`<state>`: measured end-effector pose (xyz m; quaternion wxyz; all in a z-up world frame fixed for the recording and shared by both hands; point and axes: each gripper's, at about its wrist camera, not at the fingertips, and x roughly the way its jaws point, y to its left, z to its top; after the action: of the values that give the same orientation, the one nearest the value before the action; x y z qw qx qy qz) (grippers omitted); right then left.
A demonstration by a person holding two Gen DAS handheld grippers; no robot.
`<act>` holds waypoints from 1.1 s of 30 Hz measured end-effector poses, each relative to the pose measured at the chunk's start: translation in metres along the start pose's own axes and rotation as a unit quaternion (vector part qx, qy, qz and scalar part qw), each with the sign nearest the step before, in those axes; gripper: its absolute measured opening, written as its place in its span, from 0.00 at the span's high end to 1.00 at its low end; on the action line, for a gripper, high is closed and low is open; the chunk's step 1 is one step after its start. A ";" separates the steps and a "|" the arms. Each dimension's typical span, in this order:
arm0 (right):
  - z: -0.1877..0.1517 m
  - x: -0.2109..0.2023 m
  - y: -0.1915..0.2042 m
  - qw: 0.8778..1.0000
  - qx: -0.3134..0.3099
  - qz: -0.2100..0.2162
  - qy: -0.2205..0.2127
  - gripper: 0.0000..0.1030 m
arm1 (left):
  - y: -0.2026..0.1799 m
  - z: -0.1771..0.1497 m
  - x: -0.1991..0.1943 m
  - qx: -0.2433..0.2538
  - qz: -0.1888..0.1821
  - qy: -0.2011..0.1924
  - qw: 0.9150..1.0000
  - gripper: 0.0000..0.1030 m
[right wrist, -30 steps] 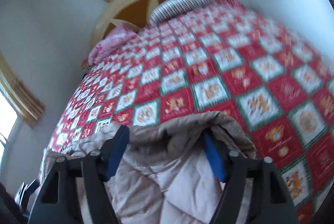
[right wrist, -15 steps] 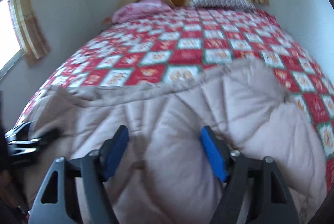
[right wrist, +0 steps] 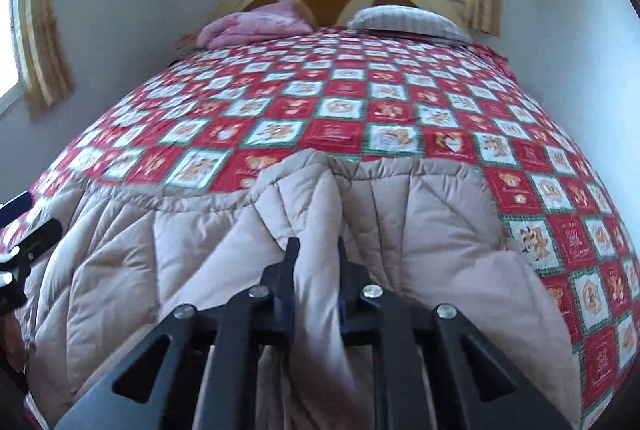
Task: Fold large clothes
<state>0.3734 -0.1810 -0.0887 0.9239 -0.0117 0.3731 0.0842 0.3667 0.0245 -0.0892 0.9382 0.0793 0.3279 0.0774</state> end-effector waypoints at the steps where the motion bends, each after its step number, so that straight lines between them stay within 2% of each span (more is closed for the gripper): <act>1: -0.001 0.011 -0.002 1.000 0.005 -0.008 0.014 0.81 | 0.002 -0.004 0.016 -0.009 0.003 0.024 1.000 0.06; 3: -0.008 0.042 -0.005 0.998 0.012 -0.019 0.051 0.62 | 0.006 -0.007 0.024 -0.023 -0.004 0.032 0.999 0.06; 6: -0.015 0.049 -0.006 0.999 0.014 -0.016 0.034 0.58 | 0.000 -0.001 0.010 -0.014 0.001 0.020 1.000 0.06; 10: -0.019 0.050 -0.005 0.999 0.007 -0.021 0.027 0.57 | -0.020 0.017 -0.028 0.011 -0.012 -0.051 0.999 0.06; 11: -0.021 0.050 -0.005 0.999 0.006 -0.023 0.025 0.56 | -0.027 0.019 -0.027 0.024 -0.009 -0.056 0.998 0.06; 13: -0.022 0.051 -0.003 0.999 0.002 -0.028 0.025 0.56 | -0.038 0.020 -0.009 0.045 0.005 -0.036 0.998 0.06; 14: -0.022 0.050 -0.002 0.999 0.000 -0.031 0.027 0.56 | -0.042 0.016 0.007 0.051 0.009 -0.009 0.999 0.06; 15: -0.021 0.049 -0.001 0.999 -0.002 -0.033 0.031 0.55 | -0.042 0.011 0.026 0.045 0.007 0.023 0.999 0.06; 17: -0.018 0.043 -0.002 0.999 0.005 -0.036 0.038 0.51 | -0.038 0.005 0.039 0.019 -0.010 0.034 0.999 0.06; 19: -0.013 0.025 -0.003 0.999 0.031 -0.027 0.026 0.39 | -0.037 0.004 0.043 0.012 -0.013 0.031 0.999 0.06; 20: -0.009 0.015 -0.003 0.999 0.046 -0.016 0.012 0.28 | -0.038 0.003 0.044 0.013 -0.012 0.030 0.999 0.05; 21: -0.005 0.007 -0.001 0.998 0.054 -0.014 -0.001 0.24 | -0.038 0.002 0.045 0.013 -0.011 0.029 0.999 0.05; 24: 0.008 0.002 0.014 0.999 0.035 -0.018 -0.022 0.24 | -0.032 -0.002 0.052 -0.007 -0.020 0.033 0.999 0.01; 26: 0.009 0.022 0.018 0.999 0.018 -0.035 -0.004 0.26 | -0.027 -0.004 0.055 -0.028 -0.037 0.035 0.998 0.01; 28: -0.001 0.051 0.008 0.998 0.031 -0.041 0.035 0.27 | -0.028 -0.006 0.059 -0.033 -0.042 0.039 0.998 0.01; 30: -0.009 0.059 -0.003 0.998 0.051 -0.027 0.025 0.26 | -0.030 -0.008 0.061 -0.034 -0.041 0.040 0.998 0.01; 33: -0.012 0.060 0.001 0.998 0.044 -0.037 0.019 0.25 | -0.031 -0.010 0.063 -0.036 -0.039 0.040 0.998 0.01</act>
<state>0.4079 -0.1725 -0.1391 0.9188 0.0138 0.3931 0.0331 0.4123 0.0076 -0.1411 0.9288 0.0298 0.3653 0.0553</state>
